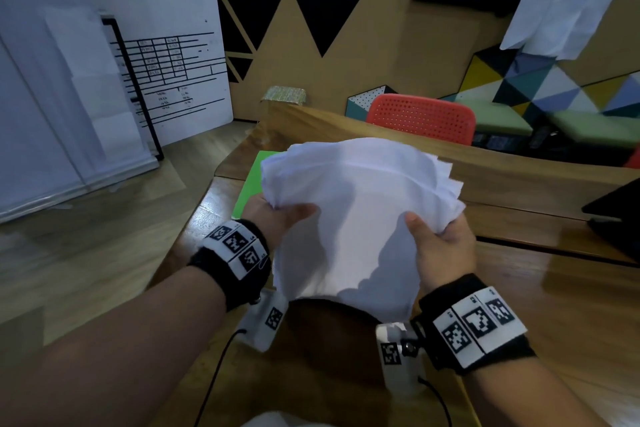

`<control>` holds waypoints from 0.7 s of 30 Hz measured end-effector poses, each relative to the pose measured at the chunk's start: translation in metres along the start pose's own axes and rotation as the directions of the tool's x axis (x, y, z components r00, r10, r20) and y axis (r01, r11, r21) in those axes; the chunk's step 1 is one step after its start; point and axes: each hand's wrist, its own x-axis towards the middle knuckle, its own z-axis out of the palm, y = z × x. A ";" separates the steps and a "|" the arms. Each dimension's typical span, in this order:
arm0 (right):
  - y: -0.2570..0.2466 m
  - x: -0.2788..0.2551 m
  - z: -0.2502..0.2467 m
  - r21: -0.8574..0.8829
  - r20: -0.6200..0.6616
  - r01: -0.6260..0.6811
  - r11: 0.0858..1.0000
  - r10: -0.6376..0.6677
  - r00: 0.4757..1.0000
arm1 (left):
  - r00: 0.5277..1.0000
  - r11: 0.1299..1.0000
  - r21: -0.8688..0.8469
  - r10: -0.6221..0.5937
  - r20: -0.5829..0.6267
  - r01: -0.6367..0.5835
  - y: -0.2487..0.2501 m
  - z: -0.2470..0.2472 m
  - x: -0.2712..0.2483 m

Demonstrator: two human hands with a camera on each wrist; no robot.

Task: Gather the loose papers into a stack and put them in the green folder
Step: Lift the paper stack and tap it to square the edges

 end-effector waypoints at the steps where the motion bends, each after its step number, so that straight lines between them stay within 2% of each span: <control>1: -0.003 0.001 -0.001 0.009 -0.026 0.032 0.999 -0.032 0.999 | 1.000 0.999 -0.038 0.017 -0.002 -0.017 0.002 -0.001 0.000; 4: -0.006 0.005 -0.005 0.042 -0.038 0.087 0.995 -0.086 0.996 | 0.994 0.996 -0.042 0.086 0.061 -0.083 0.003 -0.008 0.003; 7: -0.007 0.006 -0.006 0.083 -0.042 0.177 0.981 -0.174 0.984 | 0.989 0.994 -0.066 0.089 0.121 -0.082 0.002 -0.013 0.005; 10: -0.010 0.006 -0.001 -0.031 -0.011 0.280 0.960 -0.280 0.960 | 0.990 0.993 -0.060 0.105 0.096 -0.099 0.003 -0.010 0.006; 12: -0.010 0.010 0.001 -0.085 -0.074 0.307 0.948 -0.313 0.947 | 0.988 0.990 -0.078 0.126 0.089 -0.119 0.005 -0.007 0.005; 15: -0.012 0.016 -0.001 0.007 -0.233 0.310 0.951 -0.300 0.925 | 0.984 0.988 -0.115 0.120 0.130 -0.105 0.004 -0.005 0.009; 16: -0.013 0.017 -0.002 0.018 -0.242 0.308 0.951 -0.295 0.924 | 0.982 0.987 -0.124 0.123 0.143 -0.105 0.006 -0.005 0.008; 18: -0.012 0.017 -0.004 -0.023 -0.193 0.305 0.952 -0.304 0.933 | 0.981 0.984 -0.136 0.135 0.141 -0.116 0.009 -0.004 0.005; 21: -0.015 0.012 -0.002 -0.125 -0.092 0.393 0.911 -0.405 0.910 | 0.980 0.973 -0.167 0.174 0.098 -0.156 0.016 -0.003 0.000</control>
